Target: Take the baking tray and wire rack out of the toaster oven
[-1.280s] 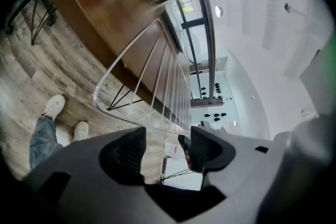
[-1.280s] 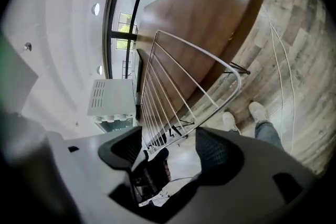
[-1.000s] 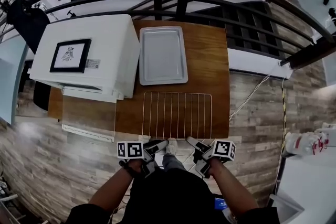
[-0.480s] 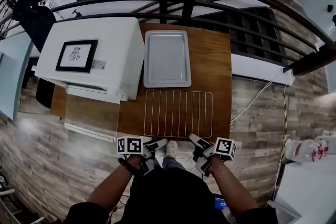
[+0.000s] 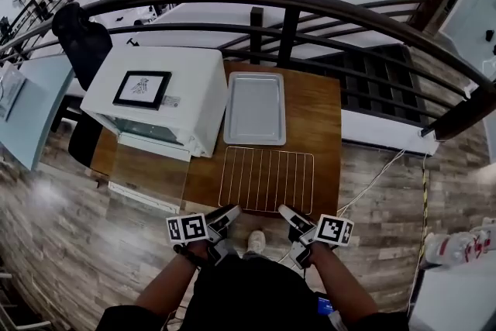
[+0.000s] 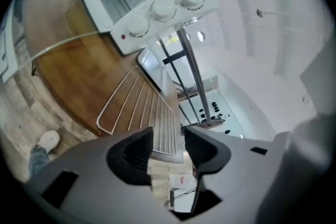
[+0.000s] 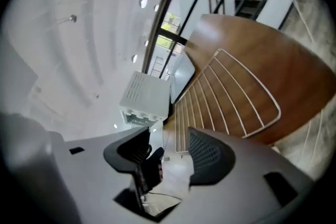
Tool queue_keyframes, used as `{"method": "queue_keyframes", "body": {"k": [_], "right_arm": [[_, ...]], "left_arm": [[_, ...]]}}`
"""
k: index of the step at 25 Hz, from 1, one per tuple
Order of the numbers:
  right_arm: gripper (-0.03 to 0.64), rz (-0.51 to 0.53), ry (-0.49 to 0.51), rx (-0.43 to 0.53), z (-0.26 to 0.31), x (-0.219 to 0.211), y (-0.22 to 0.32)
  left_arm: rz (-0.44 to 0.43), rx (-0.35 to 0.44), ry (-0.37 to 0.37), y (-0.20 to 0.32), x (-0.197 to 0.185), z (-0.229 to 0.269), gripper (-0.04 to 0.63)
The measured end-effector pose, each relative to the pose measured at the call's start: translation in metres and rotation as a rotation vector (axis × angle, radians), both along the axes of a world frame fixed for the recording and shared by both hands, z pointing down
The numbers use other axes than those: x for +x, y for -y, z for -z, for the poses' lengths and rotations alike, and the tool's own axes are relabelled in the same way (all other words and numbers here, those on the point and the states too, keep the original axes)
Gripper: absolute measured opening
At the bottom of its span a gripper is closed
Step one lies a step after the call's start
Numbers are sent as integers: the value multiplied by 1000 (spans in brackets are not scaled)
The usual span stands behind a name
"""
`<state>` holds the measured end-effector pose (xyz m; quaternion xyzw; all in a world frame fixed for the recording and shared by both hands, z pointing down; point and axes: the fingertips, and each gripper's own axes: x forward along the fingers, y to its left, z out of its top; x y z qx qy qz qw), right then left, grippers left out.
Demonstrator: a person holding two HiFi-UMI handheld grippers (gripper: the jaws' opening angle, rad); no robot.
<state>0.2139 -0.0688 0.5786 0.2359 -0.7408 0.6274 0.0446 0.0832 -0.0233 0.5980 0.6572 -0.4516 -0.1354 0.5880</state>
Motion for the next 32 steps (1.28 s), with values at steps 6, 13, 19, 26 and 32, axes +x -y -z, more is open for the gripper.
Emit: {"method": "queue_keyframes", "body": {"k": [6,13,19,26,32], "right_arm": [[169,72,-81,331,53,-20,9],[89,45,-196,608,98,-45,-10],[36,-47,-269,784,130,-61,-30],[7,-119,-279,918,166,-86,-55],[-2,-145,-351,1020,182,-110,-64]], "left_arm": [[10,194,257,12,-35,52,135],[54,374,512,-15,-86,104,49],[121,453,658,-55,-149,135,29],[255,498,736,-101,-227,168,28],[363,518,727,-129,-274,189,28]]}}
